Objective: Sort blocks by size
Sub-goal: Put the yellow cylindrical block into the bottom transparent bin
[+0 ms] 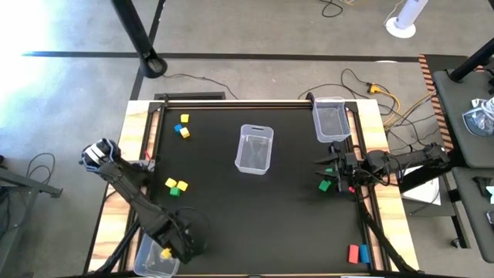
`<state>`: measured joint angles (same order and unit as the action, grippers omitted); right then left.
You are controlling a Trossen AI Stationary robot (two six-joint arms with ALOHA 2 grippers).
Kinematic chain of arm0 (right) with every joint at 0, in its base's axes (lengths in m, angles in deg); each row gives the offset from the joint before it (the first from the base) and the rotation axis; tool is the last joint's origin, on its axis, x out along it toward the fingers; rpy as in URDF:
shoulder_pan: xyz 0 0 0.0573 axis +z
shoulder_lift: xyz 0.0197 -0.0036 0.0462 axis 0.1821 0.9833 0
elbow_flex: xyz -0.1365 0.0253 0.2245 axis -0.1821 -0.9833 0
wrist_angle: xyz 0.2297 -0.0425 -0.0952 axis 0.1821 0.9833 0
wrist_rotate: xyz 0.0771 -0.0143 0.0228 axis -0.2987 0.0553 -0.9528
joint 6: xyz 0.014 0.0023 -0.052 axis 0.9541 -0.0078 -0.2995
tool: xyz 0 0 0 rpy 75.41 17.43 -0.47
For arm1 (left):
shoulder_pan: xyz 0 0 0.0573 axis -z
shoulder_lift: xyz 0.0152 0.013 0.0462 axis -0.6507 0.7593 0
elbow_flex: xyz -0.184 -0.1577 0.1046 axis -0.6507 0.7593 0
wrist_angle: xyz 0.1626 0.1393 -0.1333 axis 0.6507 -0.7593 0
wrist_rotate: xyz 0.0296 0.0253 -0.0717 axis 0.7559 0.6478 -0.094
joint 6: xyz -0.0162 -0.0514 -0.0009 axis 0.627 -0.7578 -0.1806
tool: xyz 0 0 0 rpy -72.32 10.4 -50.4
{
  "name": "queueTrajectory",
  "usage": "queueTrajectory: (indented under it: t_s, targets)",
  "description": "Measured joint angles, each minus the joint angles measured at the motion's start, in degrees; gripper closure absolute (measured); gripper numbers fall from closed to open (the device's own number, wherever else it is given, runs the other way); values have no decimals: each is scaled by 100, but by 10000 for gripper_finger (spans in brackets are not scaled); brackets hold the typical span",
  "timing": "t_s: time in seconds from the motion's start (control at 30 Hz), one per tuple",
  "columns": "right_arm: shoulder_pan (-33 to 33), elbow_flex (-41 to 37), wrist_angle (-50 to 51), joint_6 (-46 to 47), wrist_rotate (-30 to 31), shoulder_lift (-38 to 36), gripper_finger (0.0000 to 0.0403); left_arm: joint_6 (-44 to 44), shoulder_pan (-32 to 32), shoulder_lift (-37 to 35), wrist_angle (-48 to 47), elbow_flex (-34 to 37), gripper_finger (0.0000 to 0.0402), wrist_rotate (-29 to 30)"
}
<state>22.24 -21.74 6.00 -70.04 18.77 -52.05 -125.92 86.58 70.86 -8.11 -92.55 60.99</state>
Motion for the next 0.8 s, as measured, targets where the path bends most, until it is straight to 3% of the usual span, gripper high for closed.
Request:
queueTrajectory:
  t_s: [0.37, 0.5, 0.8]
  targets:
    - [0, -1, 42, 17, -2, 0, 259, -664, -8, -628, 1488, 2021, 291, -358]
    - [0, -2, 50, 21, -2, 0, 252, -917, -14, -646, 1930, 2396, 291, -489]
    - [0, -2, 152, 69, -4, 0, 240, -958, -16, -528, 1953, 2548, 291, -528]
